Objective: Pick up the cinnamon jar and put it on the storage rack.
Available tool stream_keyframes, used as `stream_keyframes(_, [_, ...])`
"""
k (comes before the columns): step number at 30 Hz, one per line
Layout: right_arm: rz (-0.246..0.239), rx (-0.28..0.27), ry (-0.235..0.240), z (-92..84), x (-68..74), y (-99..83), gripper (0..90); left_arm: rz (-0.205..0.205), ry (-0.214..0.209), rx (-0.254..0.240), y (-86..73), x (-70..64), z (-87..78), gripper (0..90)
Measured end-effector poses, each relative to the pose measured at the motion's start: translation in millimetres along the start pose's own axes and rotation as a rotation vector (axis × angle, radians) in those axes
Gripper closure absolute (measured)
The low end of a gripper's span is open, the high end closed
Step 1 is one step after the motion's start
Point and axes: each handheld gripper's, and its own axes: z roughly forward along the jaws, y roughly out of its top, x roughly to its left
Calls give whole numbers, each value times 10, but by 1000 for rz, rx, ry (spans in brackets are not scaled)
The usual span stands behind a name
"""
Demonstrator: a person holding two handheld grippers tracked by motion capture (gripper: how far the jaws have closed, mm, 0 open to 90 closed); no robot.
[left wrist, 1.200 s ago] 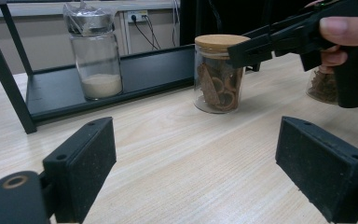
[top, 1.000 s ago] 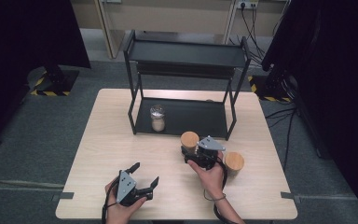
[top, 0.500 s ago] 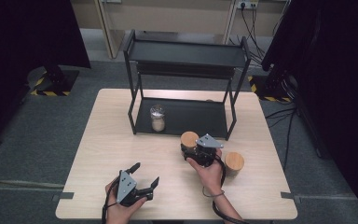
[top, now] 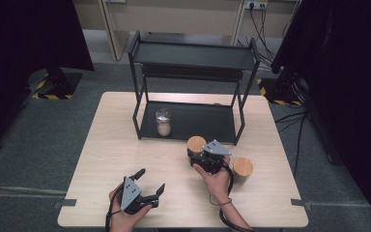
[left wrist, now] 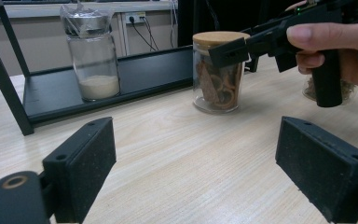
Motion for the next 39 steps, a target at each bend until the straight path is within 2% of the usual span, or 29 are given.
stream_keyframes(17, [5,-44,-25,46,-43,281,262,2,1,-4,-2,-9,-6,117])
stream_keyframes(30, [17,-56,-38,204,-63,524,262,2,-1,-5,-3,-9,-7,117])
stream_keyframes(39, [26,-38,-51,350,-91,581,262,4,-3,-7,-3,-11,-8,116])
